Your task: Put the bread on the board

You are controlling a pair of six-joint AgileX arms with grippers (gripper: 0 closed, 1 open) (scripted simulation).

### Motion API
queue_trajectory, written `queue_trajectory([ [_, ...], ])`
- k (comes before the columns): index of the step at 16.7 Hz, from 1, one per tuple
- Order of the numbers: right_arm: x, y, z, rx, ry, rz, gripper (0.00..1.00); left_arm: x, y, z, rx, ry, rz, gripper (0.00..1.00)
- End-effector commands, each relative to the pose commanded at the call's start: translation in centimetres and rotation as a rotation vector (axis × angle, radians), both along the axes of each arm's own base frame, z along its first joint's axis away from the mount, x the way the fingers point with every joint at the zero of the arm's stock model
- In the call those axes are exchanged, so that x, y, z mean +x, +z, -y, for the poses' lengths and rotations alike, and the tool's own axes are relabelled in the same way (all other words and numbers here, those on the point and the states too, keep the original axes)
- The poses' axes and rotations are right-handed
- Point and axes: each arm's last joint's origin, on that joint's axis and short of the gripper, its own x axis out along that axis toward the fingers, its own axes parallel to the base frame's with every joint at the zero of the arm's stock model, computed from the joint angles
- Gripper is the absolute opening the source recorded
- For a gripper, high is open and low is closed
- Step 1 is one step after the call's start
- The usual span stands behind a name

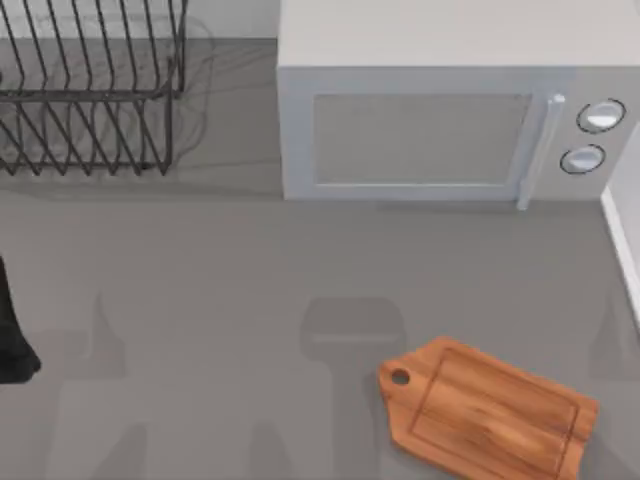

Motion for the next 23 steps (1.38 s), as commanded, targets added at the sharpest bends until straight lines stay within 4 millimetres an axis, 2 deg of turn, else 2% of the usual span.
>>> queue_trajectory([
  [3, 0.0, 0.0, 0.0, 0.0, 0.0, 0.0, 1.0, 0.0, 0.2, 0.0, 0.011, 0.003, -0.009, 1.0],
  [5, 0.0, 0.0, 0.0, 0.0, 0.0, 0.0, 1.0, 0.1, 1.1, -0.2, 0.059, 0.015, -0.05, 1.0],
  [8, 0.0, 0.0, 0.0, 0.0, 0.0, 0.0, 1.0, 0.7, 3.1, -0.5, 0.182, 0.026, -0.189, 1.0],
  [10, 0.0, 0.0, 0.0, 0.0, 0.0, 0.0, 1.0, 1.8, 4.4, -0.8, 0.284, 0.014, -0.338, 1.0],
  [13, 0.0, 0.0, 0.0, 0.0, 0.0, 0.0, 1.0, 4.7, 5.4, -1.6, 0.434, -0.055, -0.629, 1.0],
  [15, 0.0, 0.0, 0.0, 0.0, 0.0, 0.0, 1.0, 7.2, 5.3, -2.3, 0.519, -0.141, -0.842, 1.0],
  [19, 0.0, 0.0, 0.0, 0.0, 0.0, 0.0, 1.0, 12.0, 3.7, -4.0, 0.629, -0.371, -1.197, 1.0],
  [23, 0.0, 0.0, 0.0, 0.0, 0.0, 0.0, 1.0, 15.7, 2.3, -5.7, 0.686, -0.581, -1.381, 1.0],
])
